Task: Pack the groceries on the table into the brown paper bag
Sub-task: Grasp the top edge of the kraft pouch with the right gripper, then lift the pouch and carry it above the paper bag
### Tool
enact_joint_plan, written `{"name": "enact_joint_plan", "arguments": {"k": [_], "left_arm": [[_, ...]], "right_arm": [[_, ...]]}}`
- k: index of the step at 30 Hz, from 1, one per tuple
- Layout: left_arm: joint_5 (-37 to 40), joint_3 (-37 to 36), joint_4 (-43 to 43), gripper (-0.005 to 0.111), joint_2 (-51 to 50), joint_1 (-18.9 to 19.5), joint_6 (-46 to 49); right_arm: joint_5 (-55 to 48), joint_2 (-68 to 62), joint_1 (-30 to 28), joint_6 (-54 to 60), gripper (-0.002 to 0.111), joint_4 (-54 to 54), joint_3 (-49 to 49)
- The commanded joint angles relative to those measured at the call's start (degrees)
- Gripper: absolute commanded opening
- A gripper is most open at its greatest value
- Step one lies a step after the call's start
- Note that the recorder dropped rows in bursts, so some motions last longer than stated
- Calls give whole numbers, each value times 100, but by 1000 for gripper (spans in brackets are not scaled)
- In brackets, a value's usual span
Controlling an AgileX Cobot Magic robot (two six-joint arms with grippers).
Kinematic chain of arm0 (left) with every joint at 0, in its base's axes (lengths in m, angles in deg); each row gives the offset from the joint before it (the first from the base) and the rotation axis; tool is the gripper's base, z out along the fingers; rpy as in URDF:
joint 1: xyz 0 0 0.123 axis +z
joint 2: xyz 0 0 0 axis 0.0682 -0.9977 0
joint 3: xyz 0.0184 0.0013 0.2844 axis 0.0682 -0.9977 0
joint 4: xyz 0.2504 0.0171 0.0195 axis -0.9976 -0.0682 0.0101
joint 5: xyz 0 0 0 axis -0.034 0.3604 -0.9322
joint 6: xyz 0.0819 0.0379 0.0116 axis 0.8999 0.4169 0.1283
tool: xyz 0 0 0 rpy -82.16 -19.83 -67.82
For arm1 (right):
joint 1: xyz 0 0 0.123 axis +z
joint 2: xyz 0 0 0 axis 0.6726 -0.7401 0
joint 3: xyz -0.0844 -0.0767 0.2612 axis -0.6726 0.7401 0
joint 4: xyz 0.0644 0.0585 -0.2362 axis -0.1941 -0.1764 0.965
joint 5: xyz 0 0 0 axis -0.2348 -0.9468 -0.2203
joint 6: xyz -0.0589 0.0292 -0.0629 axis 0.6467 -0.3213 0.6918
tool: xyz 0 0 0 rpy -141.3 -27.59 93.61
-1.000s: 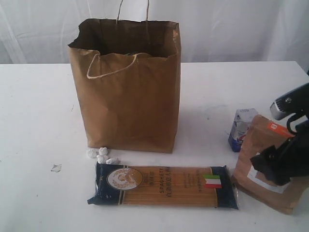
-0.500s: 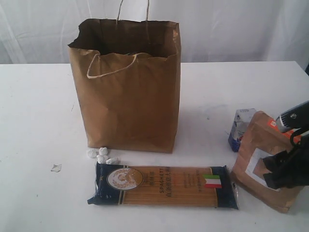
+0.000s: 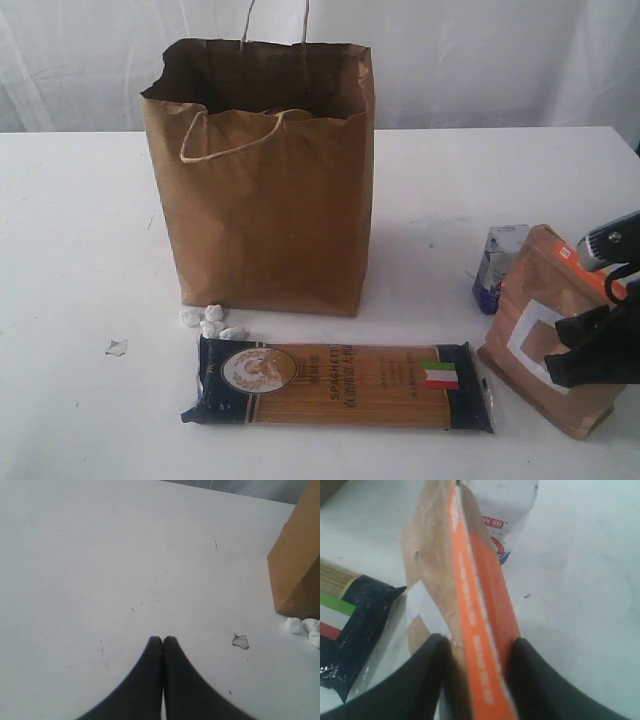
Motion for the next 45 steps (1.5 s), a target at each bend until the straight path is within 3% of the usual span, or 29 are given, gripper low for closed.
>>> {"name": "enact_joint_plan", "arguments": {"k": [1, 9, 22, 28, 32, 38, 45], "left_arm": [[-20, -19, 21, 0, 13, 18, -9], [-20, -19, 21, 0, 13, 18, -9], [-20, -19, 21, 0, 13, 18, -9], [-20, -19, 21, 0, 13, 18, -9], [-20, -19, 21, 0, 13, 18, -9], [-20, -19, 21, 0, 13, 18, -9], [-20, -19, 21, 0, 13, 18, -9]], "right_arm": [[-229, 119, 0, 31, 3, -21, -14], [-1012, 834, 0, -2, 0, -21, -388], [-933, 1246, 0, -592, 0, -43, -464], [-1661, 1363, 0, -852, 0, -43, -753], [-2369, 1460, 0, -894, 0, -57, -1281], [-2471, 1472, 0, -1514, 0, -120, -2280], [-2714, 1451, 0, -1599, 0, -1224, -3245]]}}
